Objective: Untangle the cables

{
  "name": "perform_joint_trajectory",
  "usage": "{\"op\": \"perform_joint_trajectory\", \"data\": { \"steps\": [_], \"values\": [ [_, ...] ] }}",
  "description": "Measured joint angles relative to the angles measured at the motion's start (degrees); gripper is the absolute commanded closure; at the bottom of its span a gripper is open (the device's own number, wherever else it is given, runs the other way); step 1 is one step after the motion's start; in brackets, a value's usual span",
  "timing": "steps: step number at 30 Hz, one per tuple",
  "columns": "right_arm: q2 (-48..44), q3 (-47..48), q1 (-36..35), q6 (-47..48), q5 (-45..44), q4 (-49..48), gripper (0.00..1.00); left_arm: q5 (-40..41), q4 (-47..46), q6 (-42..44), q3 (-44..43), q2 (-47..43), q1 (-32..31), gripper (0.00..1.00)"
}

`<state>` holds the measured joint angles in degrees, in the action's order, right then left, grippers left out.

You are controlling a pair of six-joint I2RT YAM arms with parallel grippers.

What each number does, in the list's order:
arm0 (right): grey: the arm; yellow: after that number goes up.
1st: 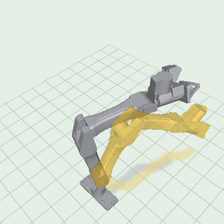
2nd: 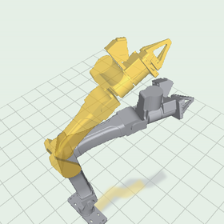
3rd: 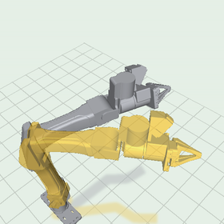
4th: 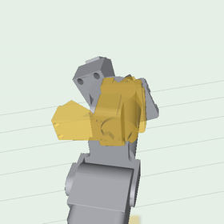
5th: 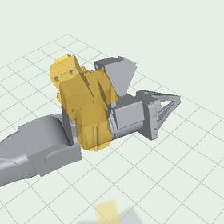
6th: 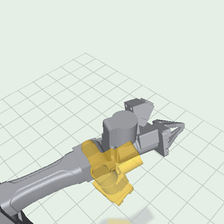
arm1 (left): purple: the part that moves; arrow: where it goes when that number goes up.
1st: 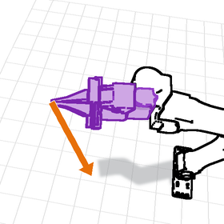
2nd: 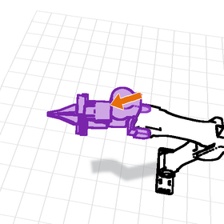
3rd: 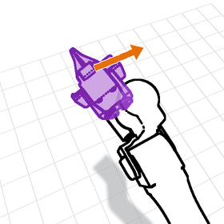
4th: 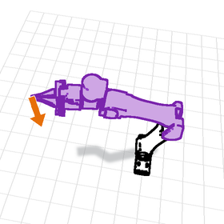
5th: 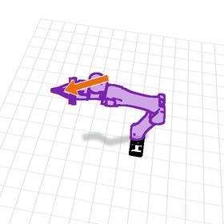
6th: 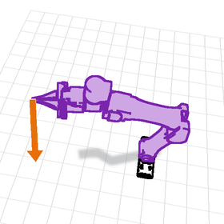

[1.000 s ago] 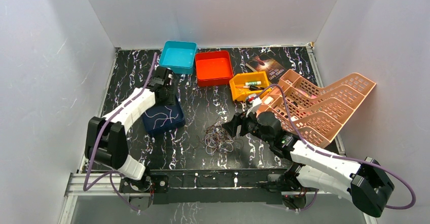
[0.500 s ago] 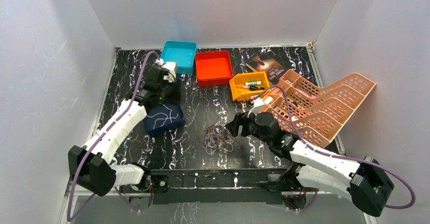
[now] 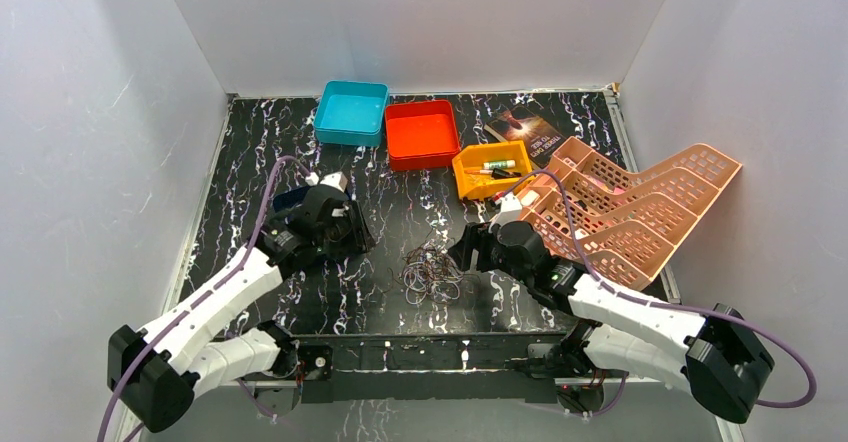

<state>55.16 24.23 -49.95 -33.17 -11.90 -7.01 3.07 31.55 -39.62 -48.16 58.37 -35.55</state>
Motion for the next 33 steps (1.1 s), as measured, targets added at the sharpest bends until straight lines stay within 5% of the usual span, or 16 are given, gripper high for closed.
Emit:
{"op": "perform_joint_trajectory", "data": {
  "steps": [9,20,33],
  "values": [
    [1.7,0.0,0.0,-1.6,0.0,0.0,0.22,2.3,-2.6,-13.2,5.5,1.3,-9.7,0.55],
    [1.7,0.0,0.0,-2.1,0.0,0.1,0.22,3.1,-9.6,-16.2,8.3,8.3,-12.4,0.54],
    [1.7,0.0,0.0,-2.5,0.0,0.0,0.22,3.1,-15.2,-15.1,8.5,12.8,-12.6,0.91]
  ]
}}
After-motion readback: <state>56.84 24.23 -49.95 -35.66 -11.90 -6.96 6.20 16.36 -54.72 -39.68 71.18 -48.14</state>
